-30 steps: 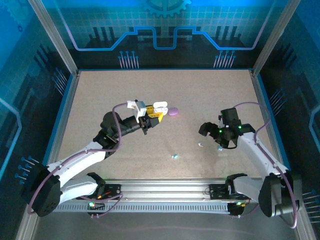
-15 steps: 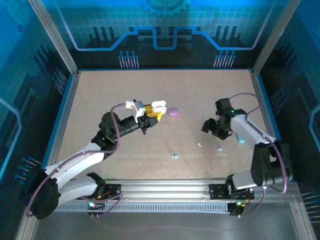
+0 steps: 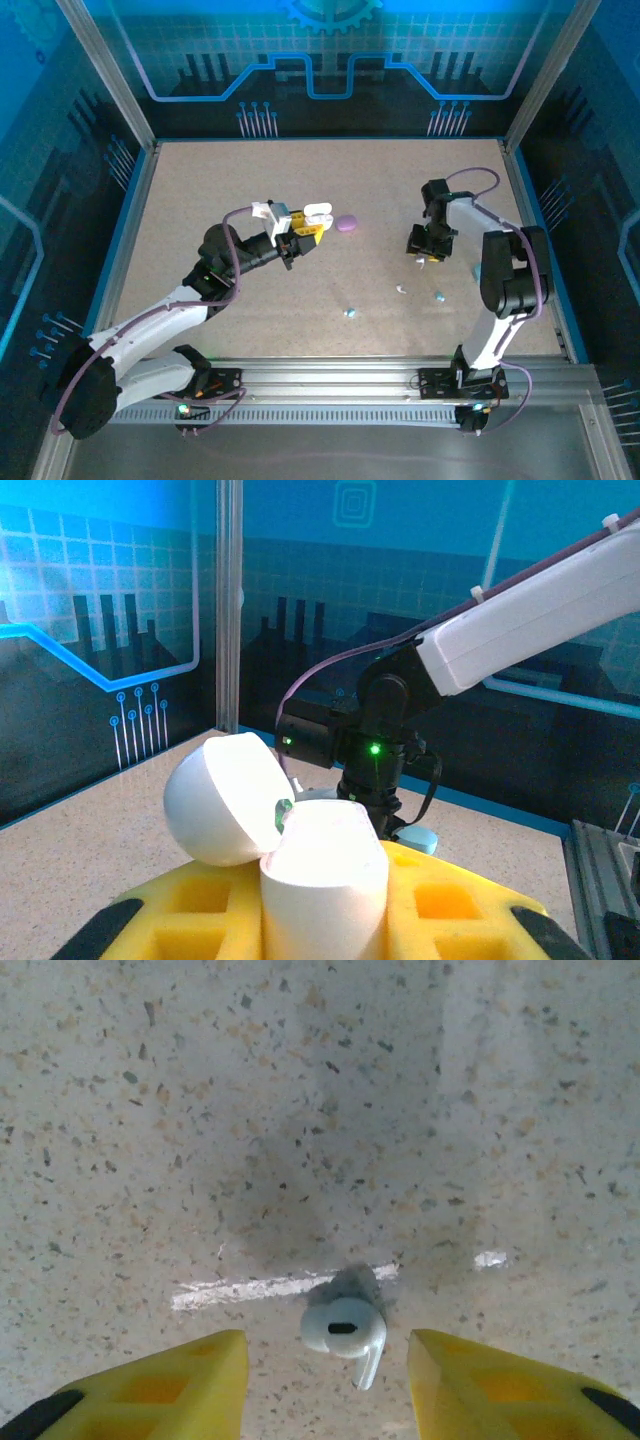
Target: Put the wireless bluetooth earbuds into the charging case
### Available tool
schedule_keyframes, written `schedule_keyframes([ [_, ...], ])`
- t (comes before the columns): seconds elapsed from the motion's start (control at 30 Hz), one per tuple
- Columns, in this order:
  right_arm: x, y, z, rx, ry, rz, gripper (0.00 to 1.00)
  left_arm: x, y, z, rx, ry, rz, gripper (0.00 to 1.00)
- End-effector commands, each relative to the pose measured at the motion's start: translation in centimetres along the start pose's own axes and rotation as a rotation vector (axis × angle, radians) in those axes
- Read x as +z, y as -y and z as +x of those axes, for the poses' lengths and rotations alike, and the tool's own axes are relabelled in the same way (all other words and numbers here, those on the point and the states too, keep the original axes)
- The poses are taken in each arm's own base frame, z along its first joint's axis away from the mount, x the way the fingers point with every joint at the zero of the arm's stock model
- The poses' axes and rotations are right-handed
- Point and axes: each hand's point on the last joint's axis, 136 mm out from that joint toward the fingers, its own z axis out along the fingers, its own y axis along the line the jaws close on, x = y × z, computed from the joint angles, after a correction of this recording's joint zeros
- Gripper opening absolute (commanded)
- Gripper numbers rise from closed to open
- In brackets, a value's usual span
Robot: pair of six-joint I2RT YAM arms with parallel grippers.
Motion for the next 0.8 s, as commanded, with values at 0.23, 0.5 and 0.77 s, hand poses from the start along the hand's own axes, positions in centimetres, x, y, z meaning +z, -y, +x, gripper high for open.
schedule_keyframes([
  [0.23,1.3,0.5,0.4,-0.064,-0.088,0.053,0.4,-0.2,0.2,-1.1,0.029,0.029,-0.003,0.23],
  [0.5,1.6,0.8,0.3,-0.1,-0.105,0.077,0.37,-0.1,0.2,-0.9,0.026,0.026,-0.003,0.23],
  [0.77,2.0,0.5,-0.1,-0.118,-0.096,0.063,0.35,-0.1,0.2,-1.0,0.021,0.029,-0.003,0.23],
])
